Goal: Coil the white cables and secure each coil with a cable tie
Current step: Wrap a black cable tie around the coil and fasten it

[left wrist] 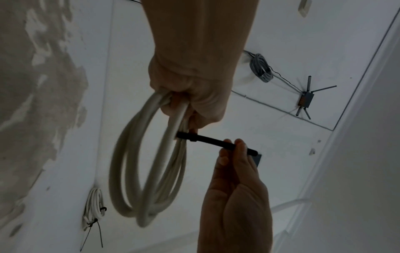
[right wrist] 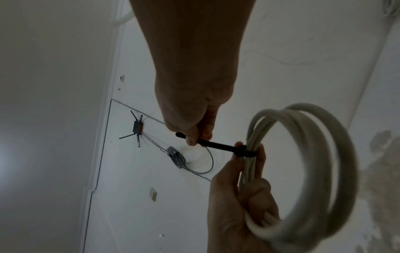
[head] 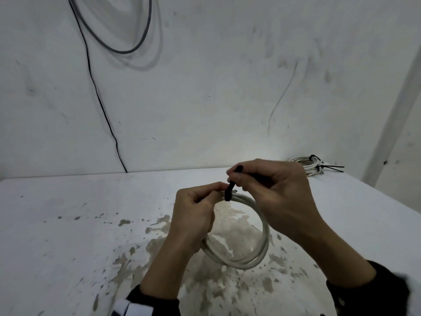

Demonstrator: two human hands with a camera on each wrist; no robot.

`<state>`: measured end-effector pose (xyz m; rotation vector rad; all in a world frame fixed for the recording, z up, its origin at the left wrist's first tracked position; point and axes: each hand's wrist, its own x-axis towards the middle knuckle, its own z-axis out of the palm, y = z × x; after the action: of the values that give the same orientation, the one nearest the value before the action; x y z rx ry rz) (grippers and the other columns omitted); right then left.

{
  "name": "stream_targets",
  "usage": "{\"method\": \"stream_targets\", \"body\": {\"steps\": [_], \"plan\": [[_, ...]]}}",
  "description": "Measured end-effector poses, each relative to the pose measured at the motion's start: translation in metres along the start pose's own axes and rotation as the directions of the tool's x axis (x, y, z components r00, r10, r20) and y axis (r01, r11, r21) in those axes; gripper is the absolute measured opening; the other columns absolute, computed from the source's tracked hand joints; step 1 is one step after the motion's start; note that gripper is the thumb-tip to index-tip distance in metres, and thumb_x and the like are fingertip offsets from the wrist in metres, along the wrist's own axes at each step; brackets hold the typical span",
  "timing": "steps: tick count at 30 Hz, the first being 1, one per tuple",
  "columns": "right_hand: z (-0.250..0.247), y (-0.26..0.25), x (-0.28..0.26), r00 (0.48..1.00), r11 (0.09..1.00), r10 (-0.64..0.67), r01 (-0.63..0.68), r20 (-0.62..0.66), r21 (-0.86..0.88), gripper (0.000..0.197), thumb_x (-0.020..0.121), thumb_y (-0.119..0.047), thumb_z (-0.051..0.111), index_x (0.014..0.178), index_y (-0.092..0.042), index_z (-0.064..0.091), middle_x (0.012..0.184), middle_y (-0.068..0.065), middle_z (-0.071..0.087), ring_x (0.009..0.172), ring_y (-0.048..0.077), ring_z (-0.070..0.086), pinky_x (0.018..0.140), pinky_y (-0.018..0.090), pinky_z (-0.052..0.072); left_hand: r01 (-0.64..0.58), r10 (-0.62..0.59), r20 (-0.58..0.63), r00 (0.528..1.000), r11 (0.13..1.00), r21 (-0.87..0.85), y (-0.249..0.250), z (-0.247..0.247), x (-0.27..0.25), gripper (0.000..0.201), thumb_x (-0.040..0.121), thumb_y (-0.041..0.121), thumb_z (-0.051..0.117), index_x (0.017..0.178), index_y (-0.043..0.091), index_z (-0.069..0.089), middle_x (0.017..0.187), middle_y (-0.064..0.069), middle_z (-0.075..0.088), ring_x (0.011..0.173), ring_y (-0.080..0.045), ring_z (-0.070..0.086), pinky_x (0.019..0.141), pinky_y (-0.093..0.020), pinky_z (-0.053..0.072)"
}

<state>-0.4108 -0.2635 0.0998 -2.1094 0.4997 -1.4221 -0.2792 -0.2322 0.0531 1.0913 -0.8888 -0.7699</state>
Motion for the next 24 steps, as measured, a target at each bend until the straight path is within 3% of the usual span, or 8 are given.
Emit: {"method": "stream_targets", "body": {"steps": [2, 7, 10, 14, 17, 20, 22, 24], "plan": [[0.002, 0.0, -0.003, 0.998, 0.998, -0.057, 0.057, -0.006, 0.016, 0.01, 0.077, -0.002, 0.068, 0.085, -0.005, 0.075, 0.076, -0.002, 0.072, 0.071, 0.006, 0.068, 0.064, 0.01, 0.05, 0.025, -0.025, 0.003, 1.0, 0.999, -0.038, -0.001, 0.0, 0.001, 0.027, 0.086, -0.002, 0.056, 0.078, 0.013, 0.076, 0.06, -0.014, 0.069, 0.029, -0.01, 0.024, 0.035, -0.014, 0.019], [0.006, -0.003, -0.002, 0.985, 0.985, -0.171, 0.171, 0.001, -0.009, 0.01, 0.077, -0.001, 0.067, 0.084, -0.003, 0.074, 0.076, -0.001, 0.071, 0.071, 0.004, 0.068, 0.062, 0.008, 0.049, 0.089, -0.085, 0.047, 0.995, 0.992, -0.091, 0.001, 0.002, -0.001, 0.021, 0.087, -0.004, 0.053, 0.086, 0.004, 0.072, 0.036, 0.005, 0.052, 0.028, -0.006, 0.022, 0.034, -0.014, 0.018], [0.009, -0.006, 0.002, 0.995, 0.987, -0.082, 0.089, -0.059, 0.131, 0.015, 0.076, 0.006, 0.068, 0.084, -0.006, 0.073, 0.068, -0.003, 0.071, 0.065, 0.002, 0.067, 0.058, 0.009, 0.05, 0.077, -0.07, 0.069, 0.995, 0.992, -0.104, 0.003, 0.0, 0.0, 0.025, 0.087, -0.003, 0.054, 0.084, 0.012, 0.074, 0.037, 0.005, 0.052, 0.03, -0.007, 0.022, 0.034, -0.014, 0.018], [0.01, -0.008, 0.019, 0.974, 0.966, 0.052, 0.006, -0.22, 0.258, 0.017, 0.079, 0.002, 0.066, 0.078, -0.014, 0.071, 0.058, -0.006, 0.068, 0.053, 0.004, 0.06, 0.055, 0.014, 0.048, -0.071, 0.076, 0.173, 0.982, 0.997, -0.037, 0.012, 0.001, -0.006, 0.033, 0.093, 0.006, 0.049, 0.093, 0.031, 0.071, 0.052, 0.006, 0.065, 0.036, -0.009, 0.022, 0.037, -0.019, 0.019], [0.009, -0.01, 0.026, 0.966, 0.963, 0.068, 0.002, -0.249, 0.27, 0.014, 0.08, 0.001, 0.066, 0.075, -0.012, 0.071, 0.056, -0.005, 0.067, 0.053, 0.008, 0.059, 0.056, 0.017, 0.048, -0.153, 0.169, 0.281, 0.945, 0.985, -0.077, 0.017, -0.002, -0.009, 0.031, 0.093, 0.009, 0.049, 0.104, 0.028, 0.071, 0.08, -0.013, 0.07, 0.035, -0.005, 0.025, 0.037, -0.017, 0.021], [0.009, -0.012, 0.026, 0.965, 0.96, 0.07, 0.003, -0.251, 0.28, 0.012, 0.079, 0.001, 0.067, 0.075, -0.011, 0.071, 0.057, -0.003, 0.068, 0.053, 0.011, 0.059, 0.055, 0.018, 0.049, -0.316, 0.294, 0.306, 0.905, 0.948, 0.025, 0.019, -0.002, -0.012, 0.025, 0.084, 0.015, 0.058, 0.106, 0.012, 0.07, 0.074, 0.01, 0.072, 0.052, 0.005, 0.059, 0.054, -0.003, 0.041], [0.007, -0.014, 0.022, 0.971, 0.961, 0.051, 0.016, -0.233, 0.277, 0.013, 0.077, 0.002, 0.068, 0.078, -0.011, 0.072, 0.058, -0.004, 0.069, 0.055, 0.009, 0.062, 0.055, 0.016, 0.049, -0.406, 0.364, 0.248, 0.898, 0.903, 0.142, 0.016, -0.002, -0.009, 0.023, 0.079, 0.025, 0.062, 0.099, 0.019, 0.072, 0.088, 0.013, 0.073, 0.08, 0.004, 0.068, 0.073, -0.006, 0.047], [0.008, -0.014, 0.015, 0.978, 0.972, 0.006, 0.042, -0.206, 0.23, 0.017, 0.076, 0.003, 0.069, 0.083, -0.011, 0.073, 0.06, -0.008, 0.07, 0.06, 0.006, 0.066, 0.056, 0.013, 0.05, -0.427, 0.394, 0.174, 0.903, 0.869, 0.249, 0.01, -0.002, -0.006, 0.014, 0.082, 0.022, 0.065, 0.093, 0.026, 0.073, 0.086, 0.017, 0.072, 0.081, 0.004, 0.067, 0.071, -0.006, 0.046]]}}
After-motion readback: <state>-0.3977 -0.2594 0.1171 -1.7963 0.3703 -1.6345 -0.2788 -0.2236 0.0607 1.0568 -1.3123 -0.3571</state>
